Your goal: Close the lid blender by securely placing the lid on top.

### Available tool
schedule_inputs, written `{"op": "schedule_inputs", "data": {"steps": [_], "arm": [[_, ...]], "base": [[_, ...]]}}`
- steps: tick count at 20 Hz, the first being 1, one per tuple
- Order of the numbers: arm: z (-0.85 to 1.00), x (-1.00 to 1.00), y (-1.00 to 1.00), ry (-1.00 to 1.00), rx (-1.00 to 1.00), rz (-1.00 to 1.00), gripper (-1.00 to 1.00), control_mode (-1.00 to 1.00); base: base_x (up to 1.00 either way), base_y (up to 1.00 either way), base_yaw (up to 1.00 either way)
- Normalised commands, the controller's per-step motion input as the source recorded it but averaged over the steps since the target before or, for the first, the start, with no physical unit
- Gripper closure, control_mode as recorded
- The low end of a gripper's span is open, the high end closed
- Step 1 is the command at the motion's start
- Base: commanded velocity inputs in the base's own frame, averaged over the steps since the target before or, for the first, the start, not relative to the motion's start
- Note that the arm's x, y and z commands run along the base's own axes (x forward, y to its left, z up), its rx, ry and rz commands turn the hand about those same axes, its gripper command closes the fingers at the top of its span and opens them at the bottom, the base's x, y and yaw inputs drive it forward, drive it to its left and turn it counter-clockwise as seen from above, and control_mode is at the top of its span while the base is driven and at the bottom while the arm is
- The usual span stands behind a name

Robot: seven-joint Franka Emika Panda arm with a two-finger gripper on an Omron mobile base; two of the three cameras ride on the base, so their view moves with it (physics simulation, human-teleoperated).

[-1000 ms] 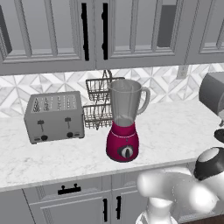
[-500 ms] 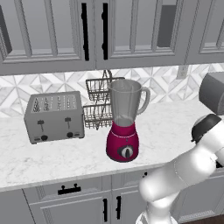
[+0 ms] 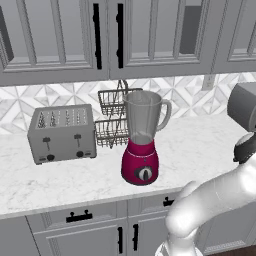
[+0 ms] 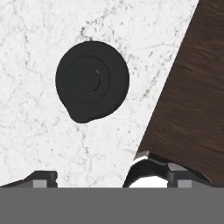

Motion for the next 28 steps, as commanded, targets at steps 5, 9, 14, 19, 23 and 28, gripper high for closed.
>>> {"op": "schedule_inputs", "data": {"steps": [5, 9, 14, 19, 23, 28], "arm": [[-0.30, 0.39, -0.28, 0.10, 0.00, -0.03, -1.00, -1.00], [-0.58, 0.21, -0.08, 0.05, 0.00, -0.06, -1.00, -1.00], [-0.72, 0.00, -0.01, 0.00, 0.00, -0.06, -1.00, -1.00], [-0.42, 0.07, 0.00, 0.00, 0.00, -0.08, -1.00, -1.00], [-0.26, 0.11, 0.00, 0.00, 0.00, -0.08, -1.00, -1.00], [-0.21, 0.01, 0.11, 0.00, 0.00, -0.10, -1.00, -1.00]], "base": [[0.00, 0.00, 0.00], [0.00, 0.00, 0.00], [0.00, 0.00, 0.00], [0.00, 0.00, 0.00], [0.00, 0.00, 0.00], [0.00, 0.00, 0.00]]}}
